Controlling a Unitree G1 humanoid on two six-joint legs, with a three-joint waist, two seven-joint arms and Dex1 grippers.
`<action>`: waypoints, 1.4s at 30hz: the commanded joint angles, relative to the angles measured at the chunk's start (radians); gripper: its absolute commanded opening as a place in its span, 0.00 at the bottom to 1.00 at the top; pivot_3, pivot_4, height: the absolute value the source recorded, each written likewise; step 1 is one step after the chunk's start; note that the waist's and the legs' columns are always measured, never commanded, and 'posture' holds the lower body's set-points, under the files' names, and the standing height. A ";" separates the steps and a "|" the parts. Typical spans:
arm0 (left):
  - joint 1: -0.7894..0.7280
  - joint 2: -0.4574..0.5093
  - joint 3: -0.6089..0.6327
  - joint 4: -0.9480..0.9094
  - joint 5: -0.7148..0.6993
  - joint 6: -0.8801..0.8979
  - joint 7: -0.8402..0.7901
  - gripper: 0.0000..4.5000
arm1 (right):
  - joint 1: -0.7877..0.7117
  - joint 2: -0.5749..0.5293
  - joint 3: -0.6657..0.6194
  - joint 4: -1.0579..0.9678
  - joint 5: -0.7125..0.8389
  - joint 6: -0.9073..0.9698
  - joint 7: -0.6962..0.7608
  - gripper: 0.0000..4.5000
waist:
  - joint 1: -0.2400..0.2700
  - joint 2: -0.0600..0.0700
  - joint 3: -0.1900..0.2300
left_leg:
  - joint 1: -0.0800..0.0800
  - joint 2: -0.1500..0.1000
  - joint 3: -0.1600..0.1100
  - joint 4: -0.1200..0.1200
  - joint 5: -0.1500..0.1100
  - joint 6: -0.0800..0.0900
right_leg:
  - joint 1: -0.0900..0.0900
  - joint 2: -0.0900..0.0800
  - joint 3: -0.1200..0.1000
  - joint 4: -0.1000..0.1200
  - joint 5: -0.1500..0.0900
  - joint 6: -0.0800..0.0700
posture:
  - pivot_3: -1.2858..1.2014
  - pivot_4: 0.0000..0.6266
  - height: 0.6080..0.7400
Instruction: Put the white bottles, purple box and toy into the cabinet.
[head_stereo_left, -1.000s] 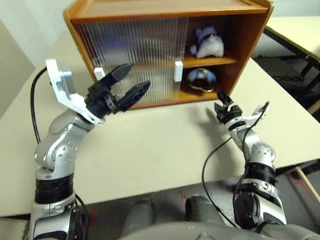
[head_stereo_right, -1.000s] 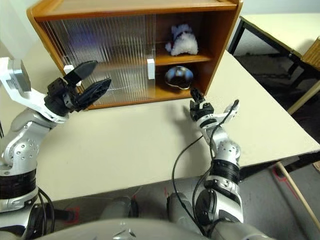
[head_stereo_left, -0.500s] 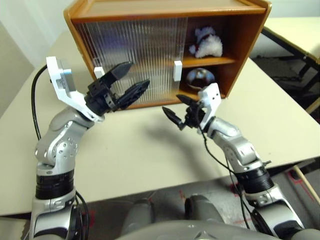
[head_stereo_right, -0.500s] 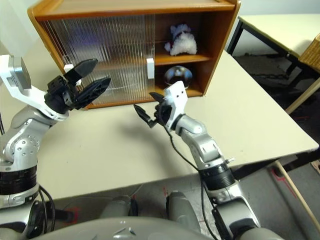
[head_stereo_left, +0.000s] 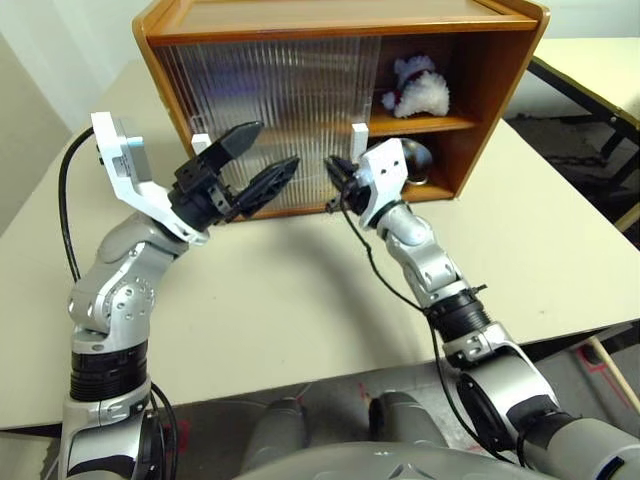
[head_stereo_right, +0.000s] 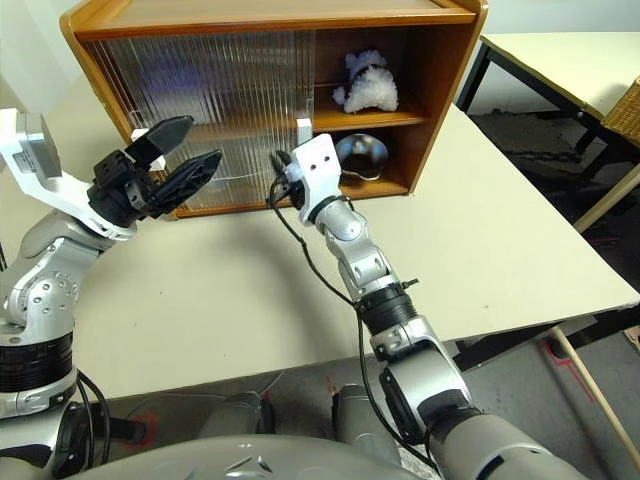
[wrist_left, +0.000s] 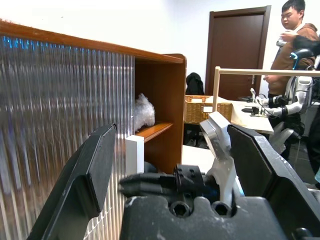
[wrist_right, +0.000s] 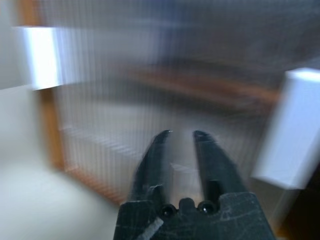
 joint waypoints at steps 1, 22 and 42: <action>-0.011 0.003 -0.011 -0.019 -0.003 0.016 0.012 1.00 | -0.006 0.012 -0.032 0.012 -0.073 -0.023 -0.130 0.01 | 0.000 0.000 0.000 | 0.000 0.000 0.000 0.000 0.000 0.000 | 0.000 0.000 0.000 0.000 0.000 0.000 | 0.55 0.00 1.00; -0.027 -0.002 -0.015 -0.012 -0.010 0.032 0.012 1.00 | 0.006 -0.010 -0.258 0.065 -0.115 -0.021 -0.510 0.01 | -0.001 0.000 0.000 | 0.000 -0.001 0.000 0.000 0.002 0.003 | 0.001 0.000 0.000 -0.001 0.000 0.000 | 0.54 0.00 1.00; -0.032 0.006 -0.009 0.001 -0.011 0.030 0.002 1.00 | -0.102 -0.137 -0.311 0.329 -0.156 -0.158 -0.665 0.01 | -0.002 0.000 0.000 | 0.000 -0.001 0.000 0.000 0.004 0.005 | 0.001 0.001 0.001 -0.001 0.000 0.000 | 0.54 0.00 1.00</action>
